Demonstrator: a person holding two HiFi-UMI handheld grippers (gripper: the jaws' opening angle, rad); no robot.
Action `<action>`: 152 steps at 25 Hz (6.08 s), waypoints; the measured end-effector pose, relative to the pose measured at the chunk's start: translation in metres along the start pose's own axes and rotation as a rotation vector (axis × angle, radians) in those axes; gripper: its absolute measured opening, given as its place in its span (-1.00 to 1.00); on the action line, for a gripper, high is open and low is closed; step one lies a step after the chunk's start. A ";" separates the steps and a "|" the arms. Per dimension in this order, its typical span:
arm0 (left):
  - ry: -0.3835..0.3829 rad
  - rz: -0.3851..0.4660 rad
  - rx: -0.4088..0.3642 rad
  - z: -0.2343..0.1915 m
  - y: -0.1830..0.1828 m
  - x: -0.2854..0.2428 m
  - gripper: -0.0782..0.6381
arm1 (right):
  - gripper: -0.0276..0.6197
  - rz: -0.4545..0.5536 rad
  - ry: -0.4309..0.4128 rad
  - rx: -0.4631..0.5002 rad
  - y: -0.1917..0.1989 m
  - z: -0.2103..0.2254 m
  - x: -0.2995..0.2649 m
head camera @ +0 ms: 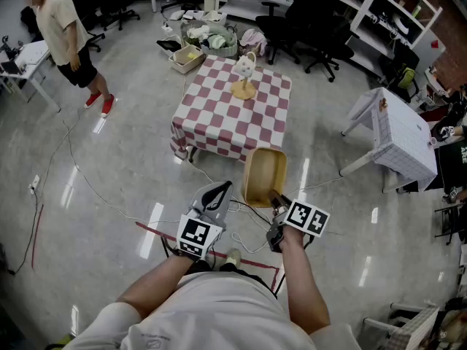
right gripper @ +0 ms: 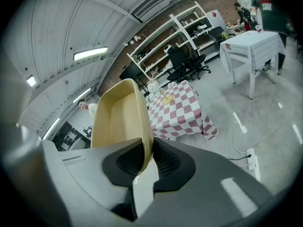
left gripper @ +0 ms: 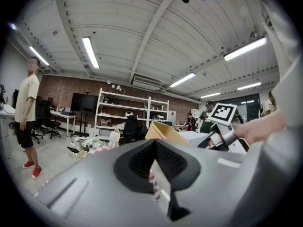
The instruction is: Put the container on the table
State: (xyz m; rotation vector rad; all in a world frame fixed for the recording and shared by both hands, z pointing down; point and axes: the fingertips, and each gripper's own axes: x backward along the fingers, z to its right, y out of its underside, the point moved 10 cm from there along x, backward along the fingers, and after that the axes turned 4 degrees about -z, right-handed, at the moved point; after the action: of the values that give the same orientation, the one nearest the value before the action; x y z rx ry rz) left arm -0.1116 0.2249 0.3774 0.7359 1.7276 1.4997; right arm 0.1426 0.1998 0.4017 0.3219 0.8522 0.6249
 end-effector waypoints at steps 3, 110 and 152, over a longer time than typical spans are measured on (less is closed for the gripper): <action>0.011 0.007 0.002 -0.007 -0.002 0.001 -0.76 | -0.76 -0.001 0.010 0.000 0.003 -0.005 -0.006; 0.085 -0.338 0.209 -0.135 0.170 -0.398 -0.76 | -0.75 -0.193 0.350 -0.238 -0.166 0.265 -0.378; 0.196 -0.370 0.241 -0.124 0.090 -0.385 -0.76 | -0.72 -0.044 0.201 -0.031 -0.200 0.161 -0.290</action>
State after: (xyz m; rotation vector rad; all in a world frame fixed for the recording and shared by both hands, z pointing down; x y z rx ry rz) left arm 0.0054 -0.1410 0.5317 0.3643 2.0845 1.1531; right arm 0.2004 -0.1418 0.5757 0.2142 1.0384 0.6359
